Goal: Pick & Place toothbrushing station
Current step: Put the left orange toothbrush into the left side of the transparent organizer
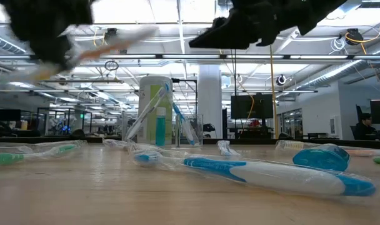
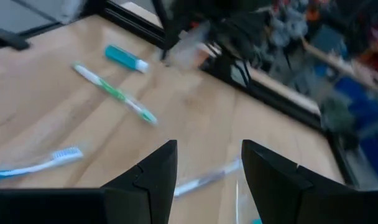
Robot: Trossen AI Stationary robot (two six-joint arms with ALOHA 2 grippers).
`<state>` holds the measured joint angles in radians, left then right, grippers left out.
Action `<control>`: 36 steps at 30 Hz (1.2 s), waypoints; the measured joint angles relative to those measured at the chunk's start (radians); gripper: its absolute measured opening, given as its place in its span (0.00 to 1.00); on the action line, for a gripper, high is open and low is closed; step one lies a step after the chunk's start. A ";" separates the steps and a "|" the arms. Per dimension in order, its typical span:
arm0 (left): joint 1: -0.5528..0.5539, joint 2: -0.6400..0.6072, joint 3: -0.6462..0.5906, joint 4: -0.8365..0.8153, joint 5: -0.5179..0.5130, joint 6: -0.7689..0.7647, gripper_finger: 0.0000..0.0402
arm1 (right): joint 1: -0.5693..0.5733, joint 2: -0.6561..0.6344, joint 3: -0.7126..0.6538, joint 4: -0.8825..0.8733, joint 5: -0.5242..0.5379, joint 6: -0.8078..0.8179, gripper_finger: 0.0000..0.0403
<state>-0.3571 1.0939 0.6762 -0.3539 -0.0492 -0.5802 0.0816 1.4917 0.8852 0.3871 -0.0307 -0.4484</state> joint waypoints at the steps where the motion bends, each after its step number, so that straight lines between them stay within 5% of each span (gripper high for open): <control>1: 0.012 0.000 0.001 0.062 -0.016 0.061 0.03 | 0.010 0.007 0.000 0.011 0.000 -0.028 0.42; 5: 0.073 0.000 0.001 0.236 -0.034 0.118 0.09 | 0.044 0.013 -0.001 0.031 0.003 -0.151 0.42; 11: 0.182 0.000 0.001 0.343 -0.133 -0.101 0.07 | 0.085 0.012 0.000 0.079 0.003 -0.419 0.42; 21: 0.296 0.000 0.000 0.440 -0.043 -0.263 0.07 | 0.092 0.012 0.000 0.204 0.068 -1.065 0.42; 36: 0.300 0.101 -0.001 0.582 0.051 -0.296 0.04 | -0.012 0.066 0.003 0.327 0.057 -1.154 0.42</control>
<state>-0.0572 1.1951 0.6750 0.2283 0.0022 -0.8763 0.0698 1.5578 0.8883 0.7145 0.0259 -1.6021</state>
